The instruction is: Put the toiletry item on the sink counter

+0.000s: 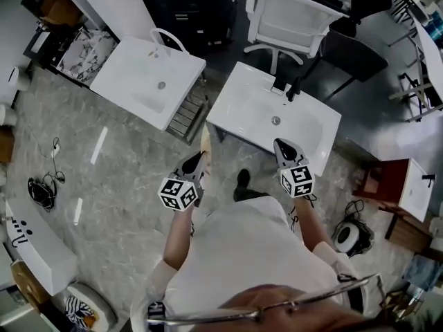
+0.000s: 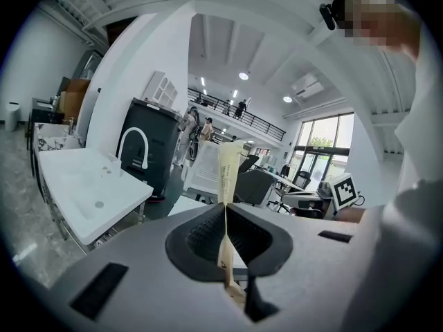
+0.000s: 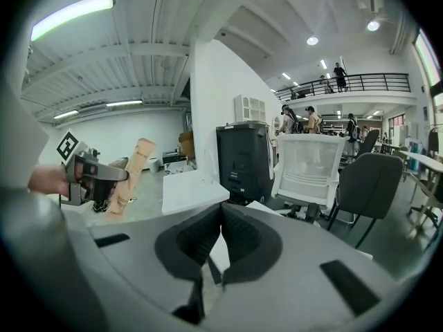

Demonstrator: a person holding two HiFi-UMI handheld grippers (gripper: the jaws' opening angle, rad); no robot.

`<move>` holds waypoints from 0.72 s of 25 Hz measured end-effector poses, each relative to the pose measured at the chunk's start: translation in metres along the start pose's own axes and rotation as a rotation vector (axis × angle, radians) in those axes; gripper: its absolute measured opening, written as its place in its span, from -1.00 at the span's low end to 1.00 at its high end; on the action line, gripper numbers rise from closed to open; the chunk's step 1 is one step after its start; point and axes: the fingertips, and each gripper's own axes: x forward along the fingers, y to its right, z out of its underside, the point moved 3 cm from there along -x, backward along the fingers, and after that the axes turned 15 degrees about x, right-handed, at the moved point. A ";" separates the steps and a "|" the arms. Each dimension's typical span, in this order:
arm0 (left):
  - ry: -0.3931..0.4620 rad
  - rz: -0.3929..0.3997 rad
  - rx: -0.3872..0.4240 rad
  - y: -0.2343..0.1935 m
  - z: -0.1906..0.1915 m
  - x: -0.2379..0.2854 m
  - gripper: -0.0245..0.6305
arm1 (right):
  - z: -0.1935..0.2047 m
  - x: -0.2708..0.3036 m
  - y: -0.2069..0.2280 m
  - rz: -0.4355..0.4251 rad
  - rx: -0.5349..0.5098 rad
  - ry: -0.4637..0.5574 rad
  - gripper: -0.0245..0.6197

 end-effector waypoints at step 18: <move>-0.061 -0.004 0.017 -0.028 -0.035 0.104 -0.90 | -0.036 0.064 0.067 -0.049 0.050 -0.042 -0.90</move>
